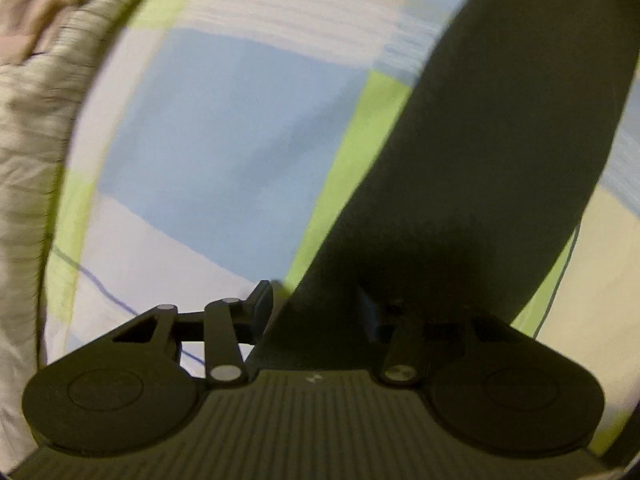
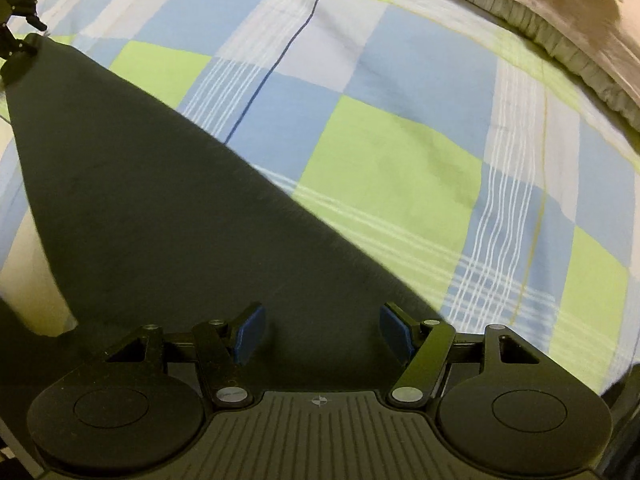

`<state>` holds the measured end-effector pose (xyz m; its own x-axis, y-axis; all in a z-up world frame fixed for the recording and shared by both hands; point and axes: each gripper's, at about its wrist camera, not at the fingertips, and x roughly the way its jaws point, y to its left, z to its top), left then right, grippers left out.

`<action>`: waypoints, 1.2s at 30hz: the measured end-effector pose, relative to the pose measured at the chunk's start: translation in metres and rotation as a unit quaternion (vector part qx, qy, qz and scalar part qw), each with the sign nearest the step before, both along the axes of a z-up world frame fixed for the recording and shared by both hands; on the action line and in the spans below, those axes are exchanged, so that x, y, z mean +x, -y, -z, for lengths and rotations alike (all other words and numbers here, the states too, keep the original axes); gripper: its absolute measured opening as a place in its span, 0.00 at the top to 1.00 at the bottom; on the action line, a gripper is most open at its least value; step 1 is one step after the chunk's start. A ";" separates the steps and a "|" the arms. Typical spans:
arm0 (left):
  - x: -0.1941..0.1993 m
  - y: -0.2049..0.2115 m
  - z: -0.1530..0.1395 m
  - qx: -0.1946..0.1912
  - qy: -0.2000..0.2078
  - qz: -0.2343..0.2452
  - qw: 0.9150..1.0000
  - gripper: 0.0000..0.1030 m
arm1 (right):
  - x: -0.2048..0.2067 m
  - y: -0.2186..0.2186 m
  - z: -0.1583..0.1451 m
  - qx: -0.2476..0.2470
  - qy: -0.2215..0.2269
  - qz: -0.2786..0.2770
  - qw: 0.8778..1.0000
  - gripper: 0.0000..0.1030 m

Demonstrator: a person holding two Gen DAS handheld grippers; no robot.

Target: Fold clothes

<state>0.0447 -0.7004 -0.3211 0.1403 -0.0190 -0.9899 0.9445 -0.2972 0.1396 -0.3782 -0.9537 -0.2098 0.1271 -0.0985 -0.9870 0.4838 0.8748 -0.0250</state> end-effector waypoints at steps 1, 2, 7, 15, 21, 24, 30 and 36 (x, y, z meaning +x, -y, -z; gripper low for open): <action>0.000 0.003 0.002 0.008 -0.005 0.004 1.000 0.69 | 0.000 0.004 0.001 -0.002 -0.002 -0.004 1.000 0.34; 0.000 0.005 0.004 0.015 -0.009 0.006 1.000 0.71 | 0.000 0.008 0.002 -0.003 -0.005 -0.009 1.000 0.34; -0.006 0.009 0.008 0.036 -0.013 0.027 0.999 0.88 | -0.002 0.028 0.009 -0.011 -0.022 -0.038 0.999 0.34; -0.027 -0.002 0.012 0.028 0.032 0.039 0.998 0.96 | -0.013 0.056 0.035 0.037 -0.041 -0.084 0.995 0.35; -0.035 -0.007 0.008 0.023 0.057 0.031 0.998 0.99 | -0.008 0.065 0.057 0.088 -0.052 -0.111 0.989 0.69; -0.039 -0.010 -0.002 0.018 0.064 0.024 0.998 0.99 | -0.005 0.058 0.050 0.080 -0.054 -0.116 0.989 0.95; -0.062 -0.036 -0.058 -0.030 0.082 0.014 0.996 0.99 | -0.015 0.021 -0.005 0.001 -0.035 -0.123 0.992 0.95; -0.119 -0.088 -0.124 -0.079 0.094 0.029 0.992 0.99 | -0.041 -0.067 -0.069 -0.076 -0.015 -0.171 0.982 0.95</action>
